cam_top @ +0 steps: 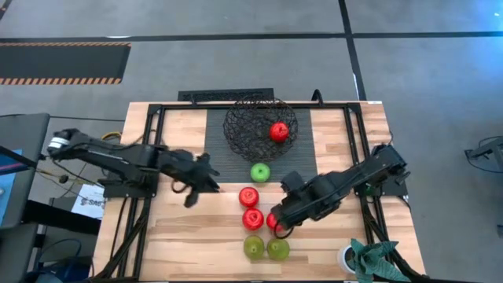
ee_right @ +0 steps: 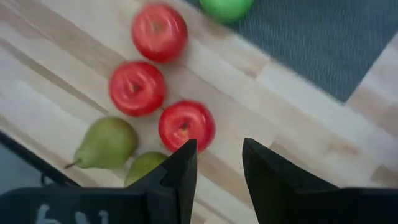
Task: Build produce basket
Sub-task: Put the red apple into the black basket
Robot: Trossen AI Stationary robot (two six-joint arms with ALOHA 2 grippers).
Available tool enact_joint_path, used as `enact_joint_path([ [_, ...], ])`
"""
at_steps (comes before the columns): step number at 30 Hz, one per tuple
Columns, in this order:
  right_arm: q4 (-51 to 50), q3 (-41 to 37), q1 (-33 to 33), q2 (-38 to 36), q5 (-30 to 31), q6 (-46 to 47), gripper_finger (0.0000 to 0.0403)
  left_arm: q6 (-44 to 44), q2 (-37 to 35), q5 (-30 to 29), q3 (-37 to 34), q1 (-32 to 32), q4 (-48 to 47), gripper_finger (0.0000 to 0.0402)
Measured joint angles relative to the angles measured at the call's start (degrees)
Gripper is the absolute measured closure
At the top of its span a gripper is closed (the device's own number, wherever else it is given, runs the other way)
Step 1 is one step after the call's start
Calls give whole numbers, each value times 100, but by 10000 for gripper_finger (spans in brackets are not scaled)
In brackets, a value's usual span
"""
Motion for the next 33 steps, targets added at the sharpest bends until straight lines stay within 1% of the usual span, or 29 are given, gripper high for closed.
enact_joint_path([
  [6, -1, 0, 46, -881, 531, -222, 253, 436, 1556, 293, 1034, -100, 26, 298],
  [9, 1, 4, 120, -1309, 817, -326, 253, 768, 2256, 458, 1515, -100, -15, 281],
  [11, 0, 4, 172, -1564, 961, -332, 253, 898, 2662, 678, 1847, -68, -83, 273],
  [13, -1, 4, 258, -1786, 1059, -334, 253, 983, 3015, 902, 2167, -37, -258, 267],
  [16, -1, 4, 421, -2057, 1158, -343, 253, 1181, 3487, 850, 2628, 6, -741, 263],
  [20, 1, 4, 648, -2268, 1223, -560, 253, 1280, 3941, 86, 3192, 111, -1440, 262],
  [23, -1, 4, 769, -2374, 1237, -661, 253, 1231, 4144, -303, 3474, 200, -1735, 262],
  [25, 1, 4, 872, -2392, 1241, -774, 253, 1125, 4214, -331, 3582, 260, -1772, 262],
  [28, 1, 4, 964, -2390, 1236, -894, 253, 911, 4299, -181, 3605, 316, -1828, 262],
  [30, -1, 4, 1038, -2390, 1234, -937, 253, 844, 4308, -202, 3596, 322, -2097, 262],
  [33, 0, 4, 1122, -2390, 1234, -1067, 253, 795, 4306, -273, 3582, 320, -2222, 262],
])
